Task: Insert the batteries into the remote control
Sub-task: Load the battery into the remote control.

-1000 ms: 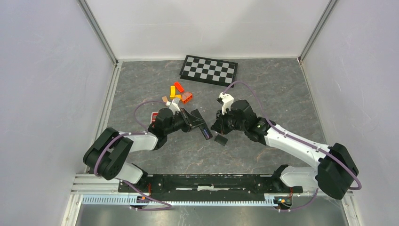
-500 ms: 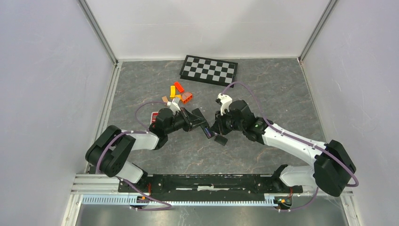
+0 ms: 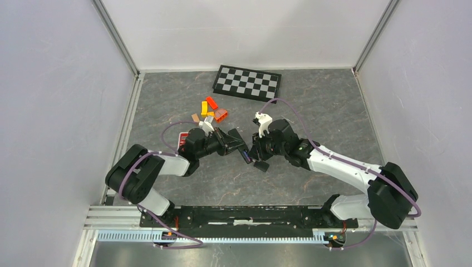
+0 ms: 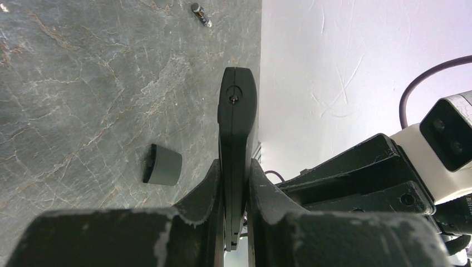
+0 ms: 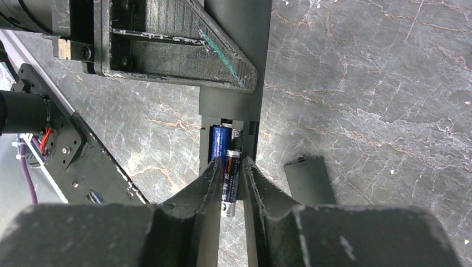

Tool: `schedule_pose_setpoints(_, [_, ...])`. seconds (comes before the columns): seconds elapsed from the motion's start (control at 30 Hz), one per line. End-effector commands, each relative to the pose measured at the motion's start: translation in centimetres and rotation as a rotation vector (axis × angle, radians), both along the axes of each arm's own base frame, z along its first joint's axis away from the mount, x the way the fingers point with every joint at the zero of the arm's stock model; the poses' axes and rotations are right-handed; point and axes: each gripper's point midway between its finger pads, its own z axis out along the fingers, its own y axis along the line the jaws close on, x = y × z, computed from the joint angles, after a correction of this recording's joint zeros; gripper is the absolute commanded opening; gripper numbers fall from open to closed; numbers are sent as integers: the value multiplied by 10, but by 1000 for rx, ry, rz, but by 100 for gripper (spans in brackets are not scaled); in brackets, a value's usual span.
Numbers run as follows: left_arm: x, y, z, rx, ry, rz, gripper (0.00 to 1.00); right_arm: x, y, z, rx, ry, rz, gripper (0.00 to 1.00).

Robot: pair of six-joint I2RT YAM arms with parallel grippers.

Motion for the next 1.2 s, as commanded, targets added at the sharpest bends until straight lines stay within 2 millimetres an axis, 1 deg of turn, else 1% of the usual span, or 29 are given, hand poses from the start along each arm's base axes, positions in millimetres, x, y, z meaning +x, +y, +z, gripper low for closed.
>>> schedule_pose_setpoints(0.0, [5, -6, 28, -100, -40, -10, 2, 5, 11, 10, 31, -22, 7, 23])
schedule_pose_setpoints(0.07, [5, -6, 29, -108, -40, -9, 2, 6, 12, 12, 40, -25, 1, 21])
schedule_pose_setpoints(0.17, [4, -6, 27, -112, -32, -9, 2, 9, 12, 18, 55, -40, -16, 22])
schedule_pose_setpoints(0.23, [3, -5, 26, -116, -27, -8, 2, 11, 12, 25, 75, -54, -26, 24])
schedule_pose_setpoints(0.27, [3, -5, 26, -120, -22, -7, 2, 11, 13, 30, 91, -62, -31, 27])
schedule_pose_setpoints(0.37, [2, -5, 29, -141, -6, -4, 2, 14, 12, 46, 143, -88, -67, 39])
schedule_pose_setpoints(0.53, [0, -5, 45, -213, 36, 3, 2, 17, 11, 91, 311, -163, -128, 55])
schedule_pose_setpoints(0.6, [0, -4, 54, -247, 58, 9, 2, 17, 6, 109, 379, -190, -167, 60])
schedule_pose_setpoints(0.73, [-1, 0, 75, -329, 113, 40, 2, 15, -9, 135, 520, -219, -260, 66])
schedule_pose_setpoints(0.87, [1, 8, 98, -417, 174, 94, 2, 9, -23, 148, 670, -204, -336, 70])
schedule_pose_setpoints(0.93, [2, 12, 108, -459, 205, 121, 2, 6, -29, 155, 744, -193, -367, 73])
schedule_pose_setpoints(1.03, [8, 11, 125, -483, 222, 138, 2, 2, -31, 160, 841, -174, -372, 78])
schedule_pose_setpoints(1.1, [11, 7, 138, -488, 206, 133, 2, 0, -30, 167, 895, -166, -363, 80])
schedule_pose_setpoints(1.17, [12, 5, 145, -495, 205, 130, 2, -3, -27, 175, 933, -166, -335, 81])
